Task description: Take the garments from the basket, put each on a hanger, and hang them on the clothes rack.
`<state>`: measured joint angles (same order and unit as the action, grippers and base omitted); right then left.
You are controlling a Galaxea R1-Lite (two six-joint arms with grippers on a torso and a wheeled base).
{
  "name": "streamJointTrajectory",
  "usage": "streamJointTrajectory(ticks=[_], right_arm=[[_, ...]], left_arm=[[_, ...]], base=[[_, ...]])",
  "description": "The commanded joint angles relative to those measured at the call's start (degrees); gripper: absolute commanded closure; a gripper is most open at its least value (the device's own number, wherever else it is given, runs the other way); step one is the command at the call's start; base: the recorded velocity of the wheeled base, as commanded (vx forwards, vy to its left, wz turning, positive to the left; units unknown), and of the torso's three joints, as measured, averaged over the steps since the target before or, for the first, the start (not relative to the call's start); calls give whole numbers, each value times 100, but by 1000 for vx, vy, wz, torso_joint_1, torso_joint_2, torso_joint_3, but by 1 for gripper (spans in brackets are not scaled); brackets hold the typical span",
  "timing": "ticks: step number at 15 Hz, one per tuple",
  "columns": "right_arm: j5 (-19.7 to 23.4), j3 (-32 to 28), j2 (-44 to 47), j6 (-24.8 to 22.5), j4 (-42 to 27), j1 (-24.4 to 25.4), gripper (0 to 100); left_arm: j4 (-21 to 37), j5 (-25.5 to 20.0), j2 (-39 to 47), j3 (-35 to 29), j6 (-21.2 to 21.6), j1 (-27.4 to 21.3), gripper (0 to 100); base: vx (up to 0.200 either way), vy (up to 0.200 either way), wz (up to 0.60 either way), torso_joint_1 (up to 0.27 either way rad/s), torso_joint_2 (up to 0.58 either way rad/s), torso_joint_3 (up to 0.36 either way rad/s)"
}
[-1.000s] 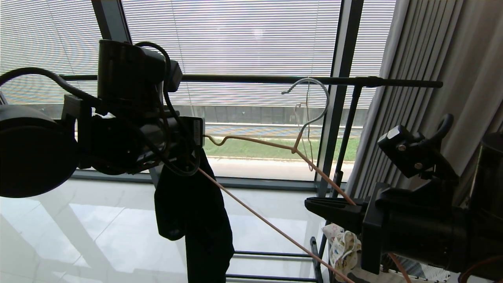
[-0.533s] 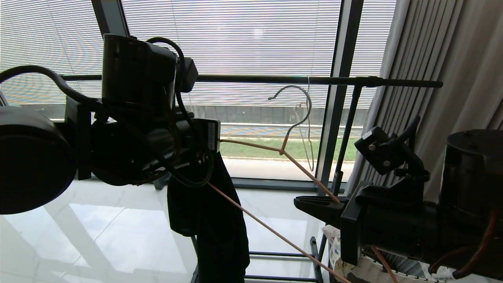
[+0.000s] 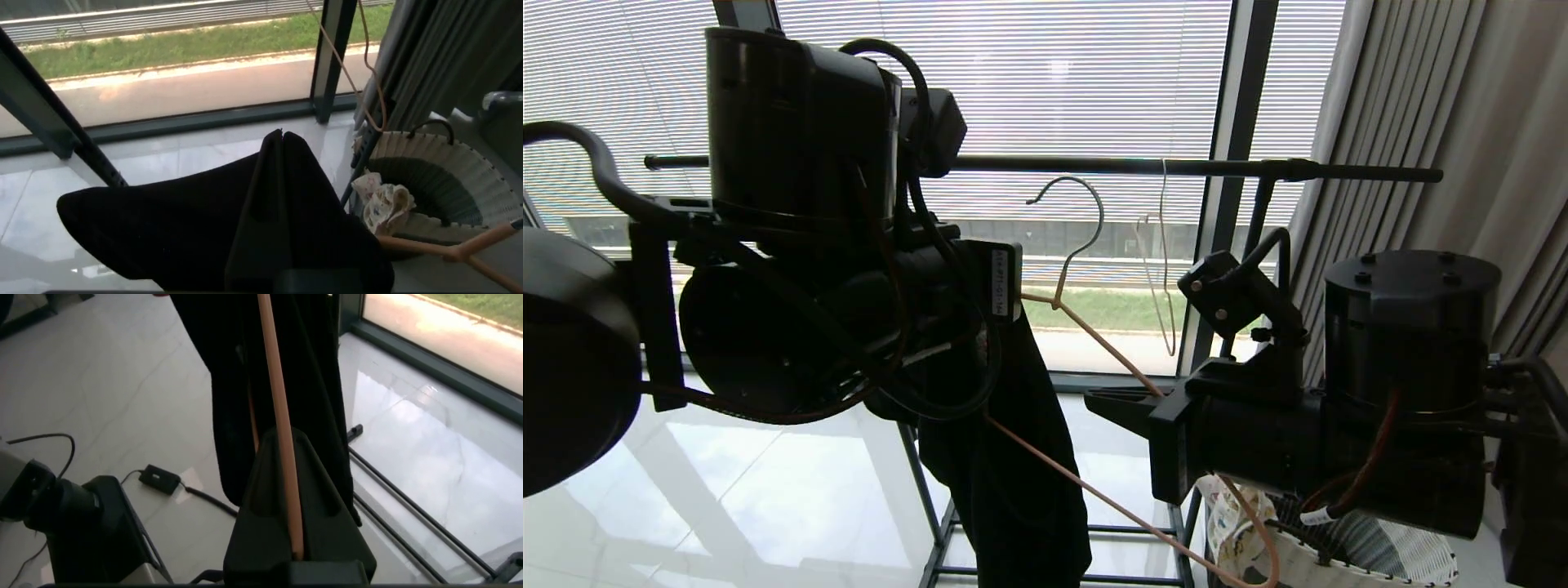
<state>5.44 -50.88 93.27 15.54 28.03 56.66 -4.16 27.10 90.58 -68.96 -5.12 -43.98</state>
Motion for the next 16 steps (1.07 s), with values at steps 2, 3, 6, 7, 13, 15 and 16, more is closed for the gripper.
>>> streamJointTrajectory(ticks=[2, 3, 6, 7, 13, 15, 16], right_arm=[[-16, -159, 306, 10, 1, 55, 100], [-25, -203, 350, 19, 1, 47, 100], [-34, -229, 385, 28, 10, 47, 100], [-43, -229, 394, 28, 10, 47, 100], [-447, -211, 420, 1, 221, -59, 100], [-535, -194, 359, -34, 238, -85, 100], [-596, -159, 315, -95, 379, -111, 100]], left_arm=[[-15, -12, -14, 14, 2, -119, 100], [-15, -38, -40, 14, 11, -146, 100], [-15, -38, -242, 331, 46, -330, 100], [-15, -38, -312, 436, 46, -330, 100], [-24, -38, -585, 471, 90, -313, 0], [-15, -38, -726, 480, 90, -313, 0], [-6, -38, -831, 480, 99, -313, 0]], base=[[0, 0, 0, 0, 0, 0], [0, 0, 0, 0, 0, 0], [0, 0, 0, 0, 0, 0], [0, 0, 0, 0, 0, 0], [0, 0, 0, 0, 0, 0], [0, 0, 0, 0, 0, 0], [0, 0, 0, 0, 0, 0]])
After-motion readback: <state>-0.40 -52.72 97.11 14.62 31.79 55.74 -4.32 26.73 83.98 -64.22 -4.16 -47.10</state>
